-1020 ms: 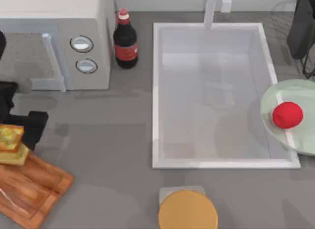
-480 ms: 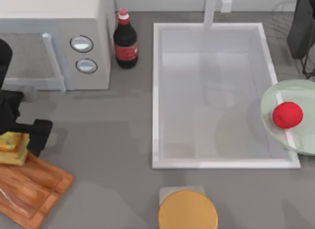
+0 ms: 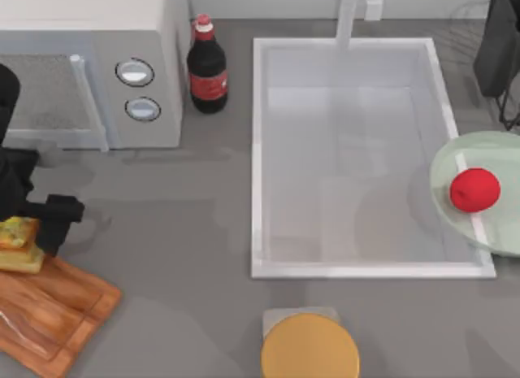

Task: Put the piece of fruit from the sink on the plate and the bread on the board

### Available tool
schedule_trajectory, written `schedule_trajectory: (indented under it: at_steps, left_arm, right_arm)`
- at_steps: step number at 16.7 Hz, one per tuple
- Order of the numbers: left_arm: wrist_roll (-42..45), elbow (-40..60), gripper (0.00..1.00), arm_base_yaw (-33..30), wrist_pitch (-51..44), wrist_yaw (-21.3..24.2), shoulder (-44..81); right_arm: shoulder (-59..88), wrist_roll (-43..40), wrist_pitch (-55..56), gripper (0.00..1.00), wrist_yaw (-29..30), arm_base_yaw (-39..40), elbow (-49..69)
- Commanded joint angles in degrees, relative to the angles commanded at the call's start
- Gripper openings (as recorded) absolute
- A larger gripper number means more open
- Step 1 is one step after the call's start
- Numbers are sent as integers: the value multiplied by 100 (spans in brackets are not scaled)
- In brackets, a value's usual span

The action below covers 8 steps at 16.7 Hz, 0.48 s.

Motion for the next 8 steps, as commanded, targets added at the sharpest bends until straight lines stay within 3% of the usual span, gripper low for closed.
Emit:
schedule_trajectory:
  at_steps: [6, 8]
  left_arm:
    - [0, 0, 2, 0, 0, 0, 0]
    - [0, 0, 0, 0, 0, 0, 0]
  right_arm:
    - [0, 0, 0, 100, 0, 0, 0]
    - [0, 0, 0, 100, 0, 0, 0]
